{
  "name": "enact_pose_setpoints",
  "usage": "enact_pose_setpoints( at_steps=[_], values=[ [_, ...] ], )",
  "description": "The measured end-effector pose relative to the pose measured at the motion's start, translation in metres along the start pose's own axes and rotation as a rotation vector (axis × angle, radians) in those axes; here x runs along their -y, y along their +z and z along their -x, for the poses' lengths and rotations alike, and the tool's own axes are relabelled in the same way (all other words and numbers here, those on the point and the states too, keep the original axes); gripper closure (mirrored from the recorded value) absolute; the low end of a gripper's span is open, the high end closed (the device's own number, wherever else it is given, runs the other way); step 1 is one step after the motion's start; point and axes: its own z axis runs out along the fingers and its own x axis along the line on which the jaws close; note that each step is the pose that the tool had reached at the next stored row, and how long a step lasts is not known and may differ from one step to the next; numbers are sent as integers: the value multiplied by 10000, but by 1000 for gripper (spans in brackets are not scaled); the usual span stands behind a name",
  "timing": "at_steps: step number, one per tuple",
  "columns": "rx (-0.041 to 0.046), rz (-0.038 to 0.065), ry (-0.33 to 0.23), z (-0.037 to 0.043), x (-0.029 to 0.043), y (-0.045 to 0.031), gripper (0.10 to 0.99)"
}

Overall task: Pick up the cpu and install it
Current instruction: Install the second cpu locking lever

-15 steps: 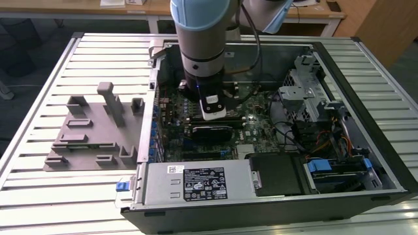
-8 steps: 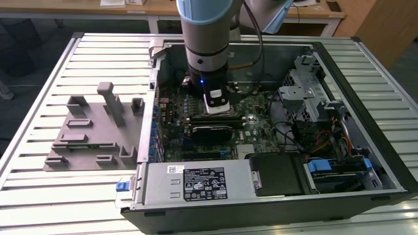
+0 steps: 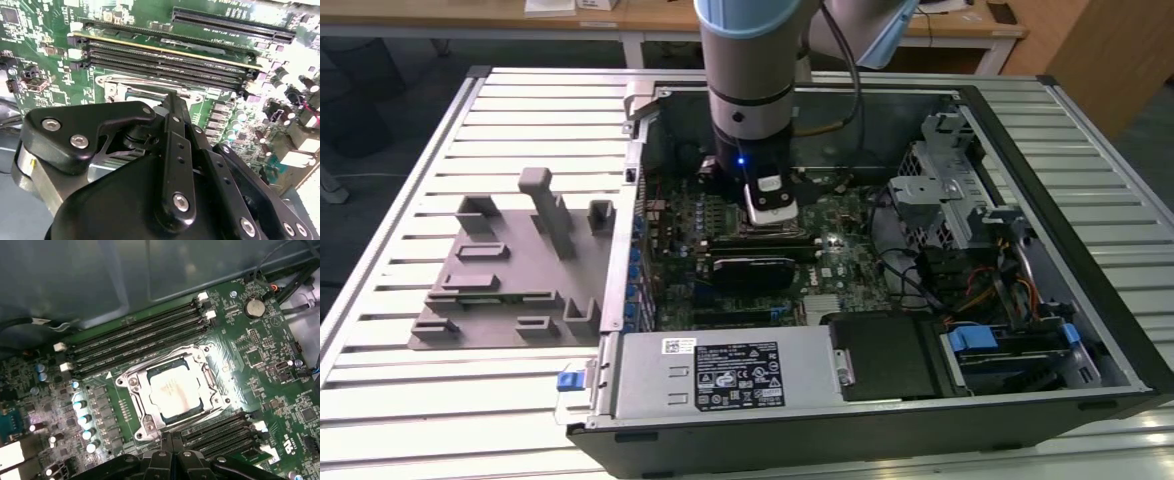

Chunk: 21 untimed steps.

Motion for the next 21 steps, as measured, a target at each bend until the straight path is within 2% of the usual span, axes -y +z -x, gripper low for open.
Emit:
enact_pose_setpoints(
  at_steps=[5,11,14,17,21],
  values=[
    [50,-156,-15,0,-153,38,980],
    [125,-390,-33,70,-265,80,980],
    [135,-435,-35,89,-344,96,980],
    [133,-440,-35,93,-361,93,980],
    [133,-438,-37,95,-378,15,980]
  ],
)
